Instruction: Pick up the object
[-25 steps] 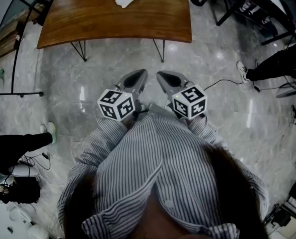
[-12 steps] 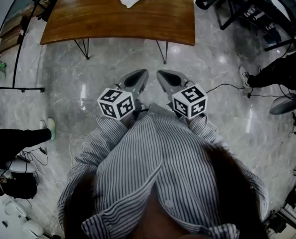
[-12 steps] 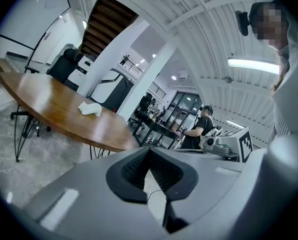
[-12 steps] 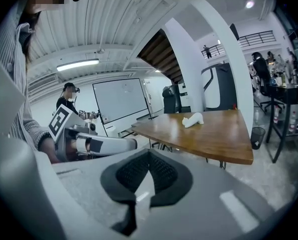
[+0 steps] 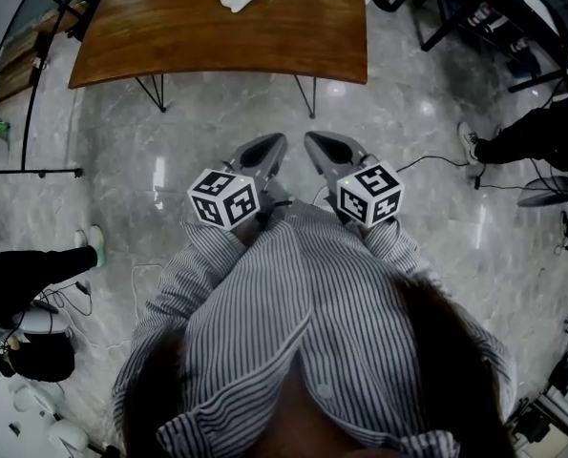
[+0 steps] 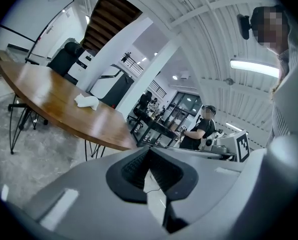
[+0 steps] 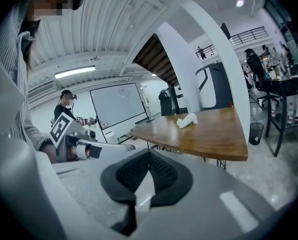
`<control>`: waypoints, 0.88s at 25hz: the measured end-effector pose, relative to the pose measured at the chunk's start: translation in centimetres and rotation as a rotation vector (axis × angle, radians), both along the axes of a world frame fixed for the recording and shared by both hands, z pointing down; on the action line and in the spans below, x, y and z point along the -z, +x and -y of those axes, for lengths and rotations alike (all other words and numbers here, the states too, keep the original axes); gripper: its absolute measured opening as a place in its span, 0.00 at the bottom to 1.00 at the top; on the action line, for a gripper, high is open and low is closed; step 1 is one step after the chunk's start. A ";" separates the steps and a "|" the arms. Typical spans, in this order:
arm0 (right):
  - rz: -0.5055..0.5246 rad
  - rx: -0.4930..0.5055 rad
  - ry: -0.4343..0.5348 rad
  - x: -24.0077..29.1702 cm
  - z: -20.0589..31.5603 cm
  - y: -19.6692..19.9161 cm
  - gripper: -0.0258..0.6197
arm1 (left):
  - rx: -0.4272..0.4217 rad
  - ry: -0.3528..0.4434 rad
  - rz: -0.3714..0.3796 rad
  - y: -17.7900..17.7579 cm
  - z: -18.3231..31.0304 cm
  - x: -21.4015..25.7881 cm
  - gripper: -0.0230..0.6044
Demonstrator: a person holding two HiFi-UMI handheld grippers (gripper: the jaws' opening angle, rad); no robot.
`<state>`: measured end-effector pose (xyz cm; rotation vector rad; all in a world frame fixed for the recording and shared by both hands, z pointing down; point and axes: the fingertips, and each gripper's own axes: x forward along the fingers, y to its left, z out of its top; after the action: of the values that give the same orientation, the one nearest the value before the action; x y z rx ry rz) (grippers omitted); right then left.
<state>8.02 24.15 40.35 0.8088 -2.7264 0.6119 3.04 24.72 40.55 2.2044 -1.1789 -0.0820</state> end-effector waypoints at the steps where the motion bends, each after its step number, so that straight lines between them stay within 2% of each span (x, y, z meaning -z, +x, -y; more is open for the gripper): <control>1: 0.001 -0.004 0.001 -0.1 0.5 0.1 0.04 | -0.001 0.000 -0.002 0.1 0.4 -0.1 0.04; 4: -0.015 -0.026 0.025 -0.3 2.2 0.3 0.04 | -0.018 0.012 -0.017 0.2 1.6 -0.4 0.04; 9: -0.030 -0.032 0.056 -0.6 6.7 -1.0 0.04 | -0.033 0.043 -0.083 -1.0 7.1 -0.1 0.04; 16: -0.033 -0.102 0.054 -0.4 16.8 -3.9 0.04 | -0.070 0.062 -0.068 -4.6 17.4 0.9 0.04; 22: -0.019 -0.108 0.083 0.4 25.4 -9.0 0.04 | -0.148 0.066 -0.035 -8.5 26.3 1.1 0.04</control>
<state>-0.96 -1.26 39.97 0.9820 -2.7205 0.5120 -5.43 -1.60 39.43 2.3312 -1.0040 -0.0980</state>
